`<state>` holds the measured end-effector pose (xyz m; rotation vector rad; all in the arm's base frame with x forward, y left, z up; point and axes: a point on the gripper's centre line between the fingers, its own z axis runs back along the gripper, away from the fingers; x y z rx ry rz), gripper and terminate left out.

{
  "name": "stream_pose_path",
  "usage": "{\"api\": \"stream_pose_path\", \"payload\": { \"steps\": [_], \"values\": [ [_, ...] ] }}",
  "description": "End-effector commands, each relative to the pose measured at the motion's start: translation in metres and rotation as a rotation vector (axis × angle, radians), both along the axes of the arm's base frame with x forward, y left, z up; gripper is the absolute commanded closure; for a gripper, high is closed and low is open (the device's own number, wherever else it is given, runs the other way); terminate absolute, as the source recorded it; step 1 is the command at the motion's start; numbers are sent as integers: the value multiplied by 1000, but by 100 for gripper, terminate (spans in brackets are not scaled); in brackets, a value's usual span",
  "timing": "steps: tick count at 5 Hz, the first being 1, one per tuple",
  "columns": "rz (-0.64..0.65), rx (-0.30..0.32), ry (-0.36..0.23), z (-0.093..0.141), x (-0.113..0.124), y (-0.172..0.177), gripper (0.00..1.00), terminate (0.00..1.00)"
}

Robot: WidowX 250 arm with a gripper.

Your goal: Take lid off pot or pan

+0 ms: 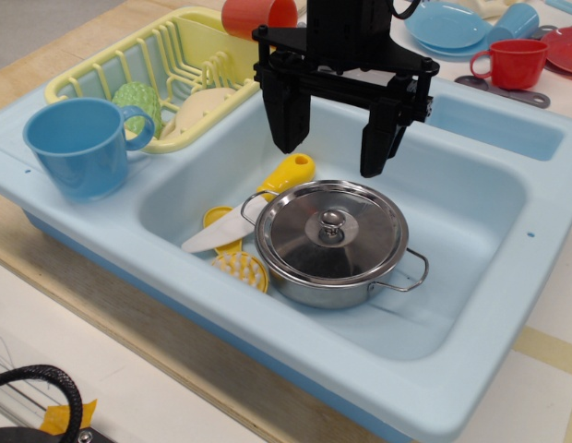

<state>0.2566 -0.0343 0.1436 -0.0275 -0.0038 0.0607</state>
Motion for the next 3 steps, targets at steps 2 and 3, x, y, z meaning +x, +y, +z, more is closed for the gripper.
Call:
{"api": "stream_pose_path", "payload": {
  "steps": [2, 3],
  "values": [
    [35, -4, 20, -17, -4, 0, 0, 0],
    [63, 5, 10, -29, -2, -4, 0, 0]
  ]
}}
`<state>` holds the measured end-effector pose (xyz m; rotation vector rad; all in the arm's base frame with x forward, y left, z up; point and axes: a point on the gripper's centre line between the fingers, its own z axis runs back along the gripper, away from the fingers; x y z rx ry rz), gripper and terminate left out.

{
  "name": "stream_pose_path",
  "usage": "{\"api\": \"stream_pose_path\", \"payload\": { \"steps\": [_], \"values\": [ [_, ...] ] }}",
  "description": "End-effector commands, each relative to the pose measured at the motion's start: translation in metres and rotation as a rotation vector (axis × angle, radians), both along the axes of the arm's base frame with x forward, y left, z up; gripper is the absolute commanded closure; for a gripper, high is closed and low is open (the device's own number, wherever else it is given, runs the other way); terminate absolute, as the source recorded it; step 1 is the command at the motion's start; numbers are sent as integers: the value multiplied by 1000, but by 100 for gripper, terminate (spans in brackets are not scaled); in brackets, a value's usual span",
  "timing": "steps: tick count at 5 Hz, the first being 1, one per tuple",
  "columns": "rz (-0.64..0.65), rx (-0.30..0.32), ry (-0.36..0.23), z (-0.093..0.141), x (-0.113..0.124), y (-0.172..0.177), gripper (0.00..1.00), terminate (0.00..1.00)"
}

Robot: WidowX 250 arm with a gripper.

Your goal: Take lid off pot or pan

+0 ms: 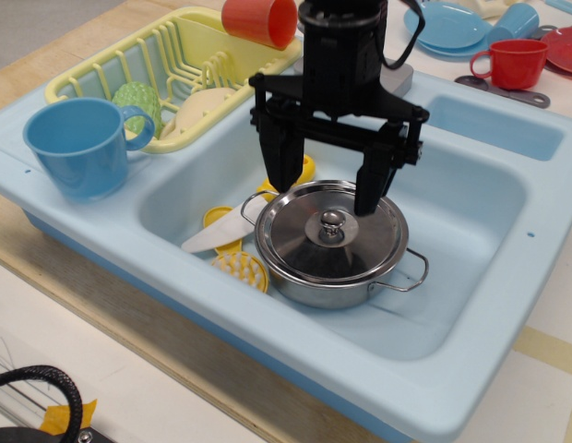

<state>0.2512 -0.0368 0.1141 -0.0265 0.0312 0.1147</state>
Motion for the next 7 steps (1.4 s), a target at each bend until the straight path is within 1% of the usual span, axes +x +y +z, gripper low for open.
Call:
{"api": "stream_pose_path", "payload": {
  "steps": [1, 3, 4, 7],
  "values": [
    [14, -3, -34, -7, 4, -5, 0, 0],
    [16, -8, -36, -15, 6, -6, 0, 0],
    [16, -21, -27, -18, 7, -4, 0, 0],
    [48, -43, -31, -23, 4, -2, 0, 0]
  ]
}}
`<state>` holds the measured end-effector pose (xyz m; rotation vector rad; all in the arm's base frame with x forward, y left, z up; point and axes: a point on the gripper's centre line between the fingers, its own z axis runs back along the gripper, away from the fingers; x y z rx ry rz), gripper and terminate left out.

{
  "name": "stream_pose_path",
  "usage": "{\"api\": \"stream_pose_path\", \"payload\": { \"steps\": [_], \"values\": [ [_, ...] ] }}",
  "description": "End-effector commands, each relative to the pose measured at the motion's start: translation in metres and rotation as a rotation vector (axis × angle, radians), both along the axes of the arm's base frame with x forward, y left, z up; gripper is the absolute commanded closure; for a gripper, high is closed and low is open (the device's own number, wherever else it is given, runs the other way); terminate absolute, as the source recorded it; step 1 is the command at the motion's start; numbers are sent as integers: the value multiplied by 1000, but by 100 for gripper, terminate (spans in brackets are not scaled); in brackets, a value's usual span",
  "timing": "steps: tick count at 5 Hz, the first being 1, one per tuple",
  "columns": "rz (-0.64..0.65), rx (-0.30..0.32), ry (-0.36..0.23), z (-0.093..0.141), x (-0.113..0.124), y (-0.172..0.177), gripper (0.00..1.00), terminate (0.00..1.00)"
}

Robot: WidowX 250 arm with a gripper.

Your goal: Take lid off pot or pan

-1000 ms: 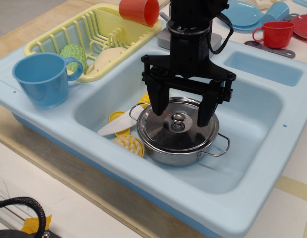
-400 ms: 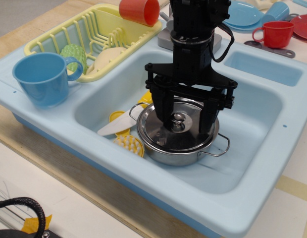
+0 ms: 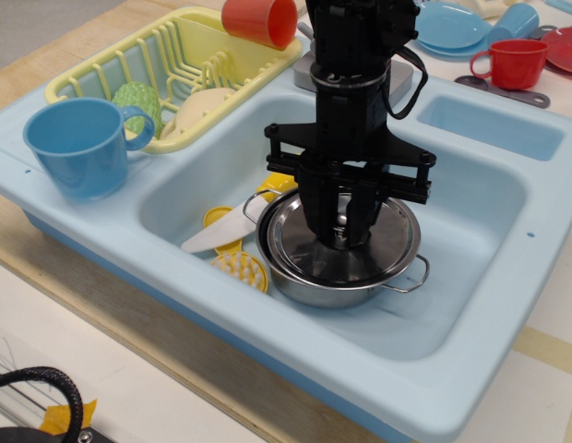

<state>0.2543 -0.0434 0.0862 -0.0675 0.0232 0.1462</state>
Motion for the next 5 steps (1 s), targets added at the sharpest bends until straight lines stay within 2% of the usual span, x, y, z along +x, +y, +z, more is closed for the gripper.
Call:
{"api": "stream_pose_path", "payload": {
  "steps": [1, 3, 4, 5],
  "values": [
    [22, -6, -20, 4, -1, 5, 100, 0],
    [10, 83, -91, 45, 6, -4, 100, 0],
    [-24, 107, -173, 64, 15, -17, 100, 0],
    [-85, 106, -233, 72, 38, -31, 100, 0]
  ]
}}
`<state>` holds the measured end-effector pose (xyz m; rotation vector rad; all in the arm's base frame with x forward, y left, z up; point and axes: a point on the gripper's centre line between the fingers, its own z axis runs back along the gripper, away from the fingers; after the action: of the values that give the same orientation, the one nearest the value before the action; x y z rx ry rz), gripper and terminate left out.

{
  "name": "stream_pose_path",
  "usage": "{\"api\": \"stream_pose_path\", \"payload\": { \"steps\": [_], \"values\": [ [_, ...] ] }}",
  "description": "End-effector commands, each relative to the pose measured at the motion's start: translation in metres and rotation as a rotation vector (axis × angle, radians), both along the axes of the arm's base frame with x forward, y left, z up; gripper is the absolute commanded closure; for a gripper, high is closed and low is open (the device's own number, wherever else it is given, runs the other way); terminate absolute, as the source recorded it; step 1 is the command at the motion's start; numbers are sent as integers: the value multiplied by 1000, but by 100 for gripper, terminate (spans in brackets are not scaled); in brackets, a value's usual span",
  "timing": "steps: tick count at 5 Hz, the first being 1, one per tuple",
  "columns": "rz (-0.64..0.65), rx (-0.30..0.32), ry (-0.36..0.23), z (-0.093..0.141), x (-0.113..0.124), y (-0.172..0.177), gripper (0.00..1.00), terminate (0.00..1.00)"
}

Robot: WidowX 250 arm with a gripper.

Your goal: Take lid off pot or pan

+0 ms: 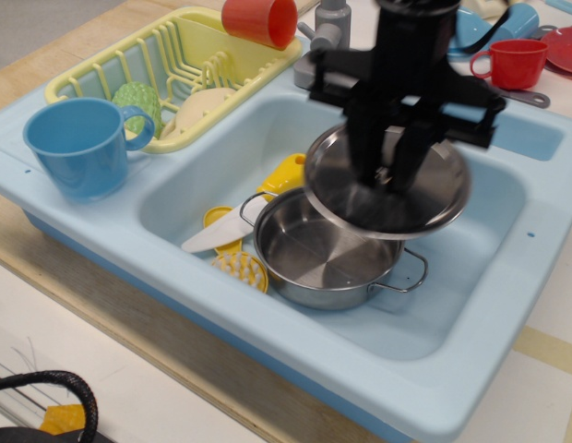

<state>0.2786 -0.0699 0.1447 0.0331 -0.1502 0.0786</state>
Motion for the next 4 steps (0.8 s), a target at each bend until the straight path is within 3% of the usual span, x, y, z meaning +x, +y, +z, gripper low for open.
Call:
{"api": "stream_pose_path", "payload": {
  "steps": [1, 4],
  "values": [
    [-87, -16, -94, 16, 34, -16, 100, 0],
    [-204, -73, -105, 6, 82, -22, 100, 0]
  ]
}}
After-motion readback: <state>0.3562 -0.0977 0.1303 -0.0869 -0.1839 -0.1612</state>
